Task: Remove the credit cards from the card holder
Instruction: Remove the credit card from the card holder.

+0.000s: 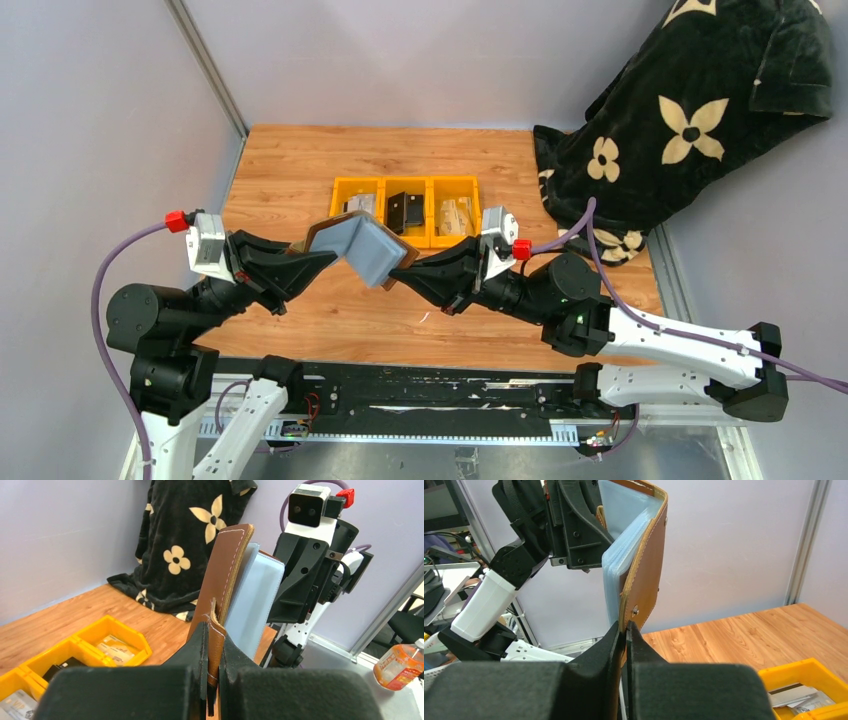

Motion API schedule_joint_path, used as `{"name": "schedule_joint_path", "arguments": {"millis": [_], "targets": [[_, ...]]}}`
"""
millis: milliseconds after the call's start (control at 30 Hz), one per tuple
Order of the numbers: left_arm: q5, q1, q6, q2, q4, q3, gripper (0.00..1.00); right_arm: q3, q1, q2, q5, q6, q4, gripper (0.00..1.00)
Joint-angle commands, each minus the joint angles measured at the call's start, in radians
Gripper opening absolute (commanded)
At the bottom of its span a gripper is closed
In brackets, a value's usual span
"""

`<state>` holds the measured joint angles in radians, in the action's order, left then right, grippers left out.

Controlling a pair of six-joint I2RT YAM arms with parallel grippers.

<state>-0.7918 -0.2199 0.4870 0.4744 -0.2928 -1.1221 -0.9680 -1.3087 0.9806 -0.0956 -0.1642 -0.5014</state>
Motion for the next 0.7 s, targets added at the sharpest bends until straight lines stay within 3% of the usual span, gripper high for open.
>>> {"name": "schedule_joint_path", "arguments": {"millis": [0, 133, 233, 300, 400, 467, 500, 567, 600, 667], "targets": [[-0.033, -0.001, 0.019, -0.012, 0.006, -0.021, 0.00, -0.033, -0.010, 0.012, 0.071, -0.016, -0.043, 0.10], [-0.033, -0.001, 0.012, -0.016, 0.004, -0.015, 0.00, -0.049, -0.021, 0.044, 0.146, -0.031, -0.028, 0.43], [-0.038, -0.001, 0.010, -0.017, 0.000, -0.013, 0.00, -0.043, -0.027, 0.059, 0.182, -0.045, -0.046, 0.48], [-0.038, -0.001, 0.008, -0.018, 0.001, -0.012, 0.00, -0.044, -0.029, 0.065, 0.178, -0.046, -0.057, 0.41], [-0.035, -0.001, -0.015, -0.024, -0.016, -0.010, 0.00, -0.062, -0.030, 0.064, 0.184, -0.043, -0.034, 0.07], [-0.015, -0.001, -0.068, -0.035, -0.050, -0.003, 0.00, -0.095, -0.039, 0.071, 0.225, -0.044, 0.026, 0.00], [-0.002, -0.001, -0.108, -0.046, -0.059, 0.005, 0.19, -0.120, -0.050, 0.080, 0.255, -0.039, 0.062, 0.00], [0.028, -0.001, -0.223, -0.077, -0.054, 0.047, 0.88, -0.193, -0.088, 0.118, 0.374, -0.025, 0.188, 0.00], [0.054, -0.001, -0.273, -0.093, -0.043, 0.073, 0.98, -0.235, -0.099, 0.148, 0.414, -0.024, 0.249, 0.00], [0.120, -0.001, -0.348, -0.120, -0.019, 0.123, 1.00, -0.336, -0.120, 0.215, 0.527, -0.035, 0.366, 0.00]]}}
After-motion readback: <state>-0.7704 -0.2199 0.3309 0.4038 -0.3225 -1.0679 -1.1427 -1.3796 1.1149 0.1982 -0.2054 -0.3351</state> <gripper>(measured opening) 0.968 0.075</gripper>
